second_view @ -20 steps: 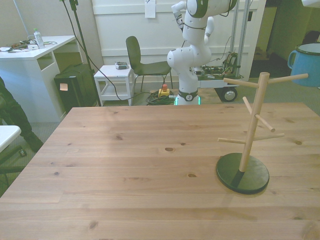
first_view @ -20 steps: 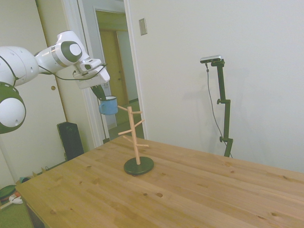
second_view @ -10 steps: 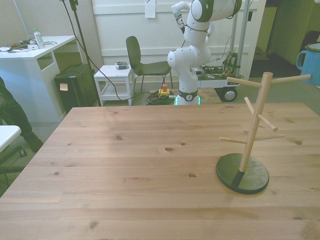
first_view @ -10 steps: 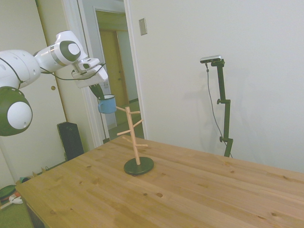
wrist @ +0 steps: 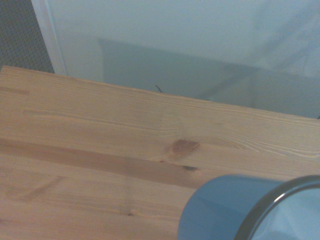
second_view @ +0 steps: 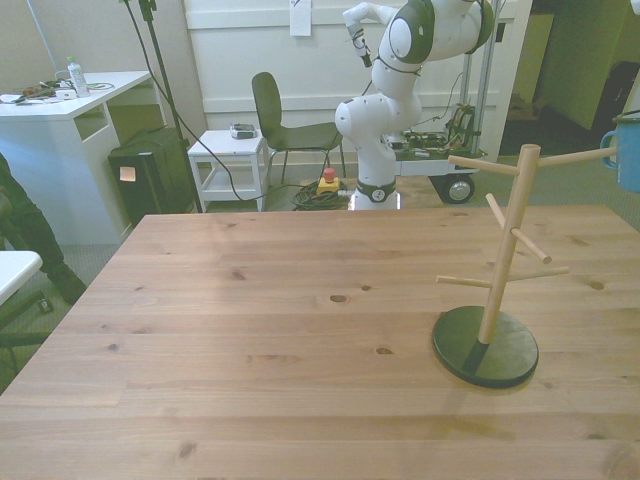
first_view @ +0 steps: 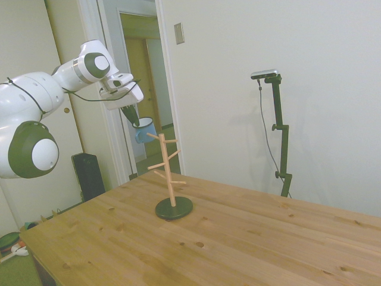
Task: Hang the mug
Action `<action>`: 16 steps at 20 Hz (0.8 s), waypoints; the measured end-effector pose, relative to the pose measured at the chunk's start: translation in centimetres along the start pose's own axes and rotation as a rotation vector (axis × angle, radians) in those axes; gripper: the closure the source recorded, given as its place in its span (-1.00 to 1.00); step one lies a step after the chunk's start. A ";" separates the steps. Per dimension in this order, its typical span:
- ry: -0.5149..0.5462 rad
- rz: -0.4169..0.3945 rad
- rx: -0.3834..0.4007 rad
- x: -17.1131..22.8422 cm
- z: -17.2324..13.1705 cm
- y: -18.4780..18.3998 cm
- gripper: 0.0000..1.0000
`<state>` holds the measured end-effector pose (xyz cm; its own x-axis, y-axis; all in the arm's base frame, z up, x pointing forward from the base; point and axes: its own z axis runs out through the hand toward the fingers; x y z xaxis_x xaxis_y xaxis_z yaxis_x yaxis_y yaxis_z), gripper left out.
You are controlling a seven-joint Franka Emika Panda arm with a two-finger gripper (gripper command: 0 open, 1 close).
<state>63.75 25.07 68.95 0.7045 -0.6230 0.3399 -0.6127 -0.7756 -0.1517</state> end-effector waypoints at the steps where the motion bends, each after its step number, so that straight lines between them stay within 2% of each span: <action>1: 0.000 0.002 0.000 0.1 0.0 0.0 1.00; 16: 0.007 0.023 0.015 1.5 -0.9 0.7 1.00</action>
<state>64.01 23.72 70.20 0.6881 -0.6397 0.3424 -0.6228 -0.7629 -0.1738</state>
